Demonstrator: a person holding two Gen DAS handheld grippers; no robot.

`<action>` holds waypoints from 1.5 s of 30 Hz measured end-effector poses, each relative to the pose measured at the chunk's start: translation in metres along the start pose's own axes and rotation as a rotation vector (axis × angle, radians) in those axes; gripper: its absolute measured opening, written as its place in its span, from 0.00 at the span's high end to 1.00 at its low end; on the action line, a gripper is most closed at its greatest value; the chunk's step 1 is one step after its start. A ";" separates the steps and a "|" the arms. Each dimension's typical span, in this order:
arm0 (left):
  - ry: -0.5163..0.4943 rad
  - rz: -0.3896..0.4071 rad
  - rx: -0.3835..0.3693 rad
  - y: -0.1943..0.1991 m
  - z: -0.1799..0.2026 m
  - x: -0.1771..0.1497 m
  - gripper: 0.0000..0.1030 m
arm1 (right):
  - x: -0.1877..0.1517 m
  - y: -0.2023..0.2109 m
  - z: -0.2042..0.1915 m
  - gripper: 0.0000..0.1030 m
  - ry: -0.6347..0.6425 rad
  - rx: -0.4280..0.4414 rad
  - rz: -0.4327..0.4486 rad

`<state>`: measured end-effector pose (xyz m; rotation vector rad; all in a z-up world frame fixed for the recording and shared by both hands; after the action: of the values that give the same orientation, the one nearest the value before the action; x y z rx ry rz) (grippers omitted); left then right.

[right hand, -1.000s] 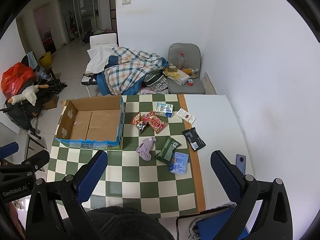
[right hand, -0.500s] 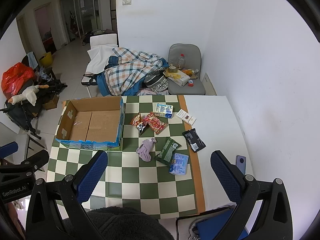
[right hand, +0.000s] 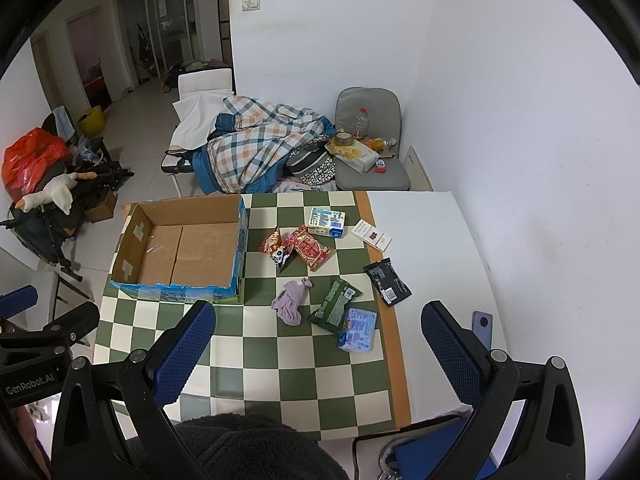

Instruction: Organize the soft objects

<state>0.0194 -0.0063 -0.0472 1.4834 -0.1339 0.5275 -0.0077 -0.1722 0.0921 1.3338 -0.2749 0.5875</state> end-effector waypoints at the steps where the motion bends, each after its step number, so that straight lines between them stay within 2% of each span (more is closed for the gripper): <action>1: -0.001 0.001 0.000 -0.001 0.001 0.000 0.00 | -0.001 0.000 0.000 0.00 -0.002 0.000 0.000; 22: -0.001 -0.016 -0.006 0.006 0.005 0.006 0.00 | -0.002 -0.003 0.000 0.00 -0.005 0.004 0.000; 27: -0.001 -0.045 -0.014 -0.007 0.007 0.009 0.00 | -0.003 -0.005 0.000 0.00 -0.012 0.004 -0.005; 31: -0.005 -0.078 -0.046 -0.035 0.018 0.018 0.00 | -0.003 -0.021 0.006 0.00 -0.038 0.011 -0.033; 33: -0.016 -0.097 -0.066 -0.055 0.034 0.028 0.00 | -0.008 -0.042 0.012 0.00 -0.053 0.009 -0.048; 36: -0.052 -0.123 -0.056 -0.091 0.058 0.043 0.00 | -0.011 -0.079 0.034 0.00 -0.089 0.008 -0.093; 40: -0.085 -0.235 -0.048 -0.168 0.098 0.060 0.00 | -0.016 -0.144 0.073 0.00 -0.122 -0.003 -0.176; 44: -0.006 -0.410 -0.065 -0.249 0.130 0.072 0.00 | -0.032 -0.232 0.116 0.00 -0.124 -0.006 -0.297; 45: 0.038 -0.480 -0.091 -0.276 0.142 0.073 0.00 | -0.037 -0.254 0.126 0.00 -0.127 -0.002 -0.321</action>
<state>0.2312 -0.1249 -0.2542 1.3560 0.2226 0.1571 0.1184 -0.3322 -0.1080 1.3806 -0.1592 0.2339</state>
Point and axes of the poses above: each gripper's, at about its wrist camera, not at the fingertips, and y roughly against the way its jaws point, z to its right, x to its top, the point moved 6 cm from there along -y, roughly the way its jaws point, and after that the axes turned 13 degrees about y, right-handed, at the moved point
